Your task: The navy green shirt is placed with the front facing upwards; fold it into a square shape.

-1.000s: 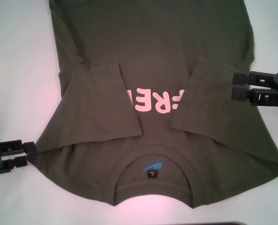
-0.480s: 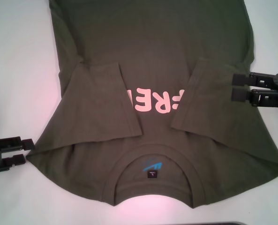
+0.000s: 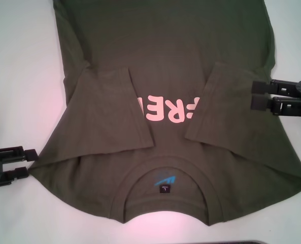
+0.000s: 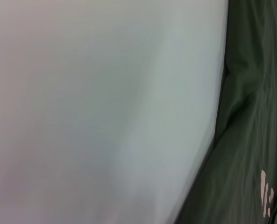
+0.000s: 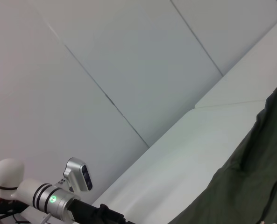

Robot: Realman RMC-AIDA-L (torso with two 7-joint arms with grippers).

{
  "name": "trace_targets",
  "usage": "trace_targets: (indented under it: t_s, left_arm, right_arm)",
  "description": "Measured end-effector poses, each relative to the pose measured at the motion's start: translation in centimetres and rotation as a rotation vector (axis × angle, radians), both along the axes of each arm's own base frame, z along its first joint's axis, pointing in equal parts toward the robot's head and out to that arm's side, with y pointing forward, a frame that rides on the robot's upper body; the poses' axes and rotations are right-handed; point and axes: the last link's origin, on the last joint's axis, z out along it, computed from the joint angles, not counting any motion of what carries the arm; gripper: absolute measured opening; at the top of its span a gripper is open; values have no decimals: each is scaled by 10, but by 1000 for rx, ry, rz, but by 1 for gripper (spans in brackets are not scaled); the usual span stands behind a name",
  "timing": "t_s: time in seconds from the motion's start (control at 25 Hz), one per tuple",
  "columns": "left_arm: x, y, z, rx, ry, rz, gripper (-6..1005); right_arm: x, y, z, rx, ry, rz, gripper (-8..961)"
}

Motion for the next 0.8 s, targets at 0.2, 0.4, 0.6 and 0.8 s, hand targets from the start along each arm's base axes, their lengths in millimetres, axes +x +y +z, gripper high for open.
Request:
trace_targets:
  t_s: [0.2, 0.4, 0.6, 0.8]
  left_arm:
    - [0, 0, 0, -1, -6, 19, 613]
    - [0, 0, -1, -3, -4, 22, 613]
    - [1, 0, -3, -22, 2, 13, 612]
    - [3, 1, -6, -33, -2, 7, 612]
  right_arm:
    - [0, 0, 0, -1, 0, -4, 911]
    - [1, 0, 0, -2, 0, -6, 911]
    - [1, -1, 0, -2, 0, -8, 911]
    - [1, -1, 0, -3, 1, -9, 911]
